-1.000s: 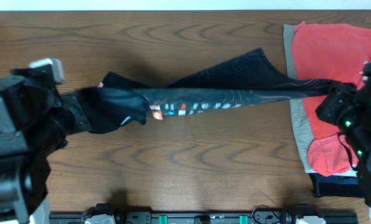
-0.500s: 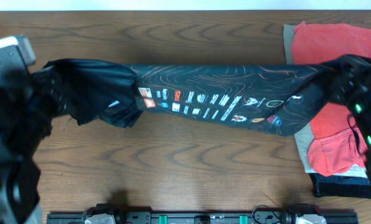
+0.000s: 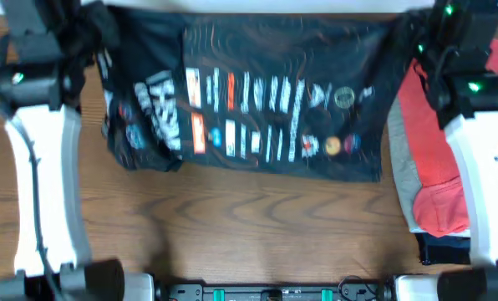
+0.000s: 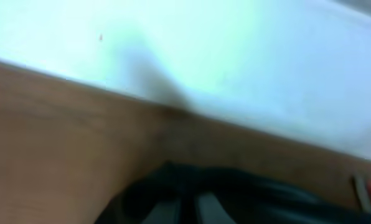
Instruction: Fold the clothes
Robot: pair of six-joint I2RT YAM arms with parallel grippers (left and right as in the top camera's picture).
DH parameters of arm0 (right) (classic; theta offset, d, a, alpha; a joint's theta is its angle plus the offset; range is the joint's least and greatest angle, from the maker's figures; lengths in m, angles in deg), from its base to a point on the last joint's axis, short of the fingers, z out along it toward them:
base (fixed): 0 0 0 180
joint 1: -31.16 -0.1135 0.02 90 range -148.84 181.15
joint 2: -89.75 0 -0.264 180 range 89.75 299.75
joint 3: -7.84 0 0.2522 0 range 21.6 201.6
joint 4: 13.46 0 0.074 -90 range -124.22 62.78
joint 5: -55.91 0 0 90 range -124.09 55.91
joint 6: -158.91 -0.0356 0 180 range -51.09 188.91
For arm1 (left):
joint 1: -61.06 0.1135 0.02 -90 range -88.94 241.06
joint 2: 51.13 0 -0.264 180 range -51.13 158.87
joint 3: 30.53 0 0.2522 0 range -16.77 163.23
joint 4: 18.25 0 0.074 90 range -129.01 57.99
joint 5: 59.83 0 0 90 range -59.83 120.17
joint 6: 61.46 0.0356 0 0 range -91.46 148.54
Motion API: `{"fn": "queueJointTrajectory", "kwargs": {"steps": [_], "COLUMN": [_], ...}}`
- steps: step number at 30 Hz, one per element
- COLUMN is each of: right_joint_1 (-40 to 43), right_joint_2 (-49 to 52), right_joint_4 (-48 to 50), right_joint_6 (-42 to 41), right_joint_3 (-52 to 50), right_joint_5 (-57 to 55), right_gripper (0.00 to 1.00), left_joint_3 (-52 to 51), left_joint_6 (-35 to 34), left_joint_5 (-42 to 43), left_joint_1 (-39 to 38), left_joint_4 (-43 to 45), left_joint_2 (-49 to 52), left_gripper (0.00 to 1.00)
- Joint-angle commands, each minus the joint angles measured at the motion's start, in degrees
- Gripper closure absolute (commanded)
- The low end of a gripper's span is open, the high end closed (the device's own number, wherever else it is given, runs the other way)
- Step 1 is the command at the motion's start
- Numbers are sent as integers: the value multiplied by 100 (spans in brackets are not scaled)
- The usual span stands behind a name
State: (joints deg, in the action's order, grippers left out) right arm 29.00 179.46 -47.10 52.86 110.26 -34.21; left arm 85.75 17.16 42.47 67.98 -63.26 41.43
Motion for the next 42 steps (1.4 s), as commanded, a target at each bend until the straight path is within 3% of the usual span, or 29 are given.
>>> {"fn": "queueJointTrajectory", "kwargs": {"steps": [1, 6, 13, 17, 25, 28, 34, 42], "right_joint_1": [96, 313, 531, 531, 529, 507, 496, 496], "right_joint_2": [42, -61, -68, -66, 151, 258, 299, 297], "right_joint_4": [881, 1624, 664, -186, -2771, -3617, -5278, -5853], "right_joint_6": [-282, -728, -120, 157, 151, 146, -4, -92], "right_joint_3": [59, 542, 1552, 1596, 1508, 1451, 1049, -566], "right_joint_5": [-306, -503, -531, -1008, -1451, -1445, -1139, -98], "right_gripper": [99, 99, 99, 99, 99, 99, 99, 99], "left_joint_3": [96, 612, 1867, 1969, 1836, 1550, 444, -1735], "left_joint_6": [-127, -820, -581, -459, -455, -455, -455, -164], "left_joint_5": [-101, -92, -94, -94, -101, -101, -98, -164], "left_joint_1": [52, 155, 247, 256, 227, 227, 227, 229], "left_joint_4": [914, 2059, 1930, 802, -3484, -4398, -5355, -5501], "left_joint_2": [157, 151, 127, 103, 264, 367, 468, 387], "left_gripper": [94, 94, 94, 94, 94, 94, 94, 94]}}
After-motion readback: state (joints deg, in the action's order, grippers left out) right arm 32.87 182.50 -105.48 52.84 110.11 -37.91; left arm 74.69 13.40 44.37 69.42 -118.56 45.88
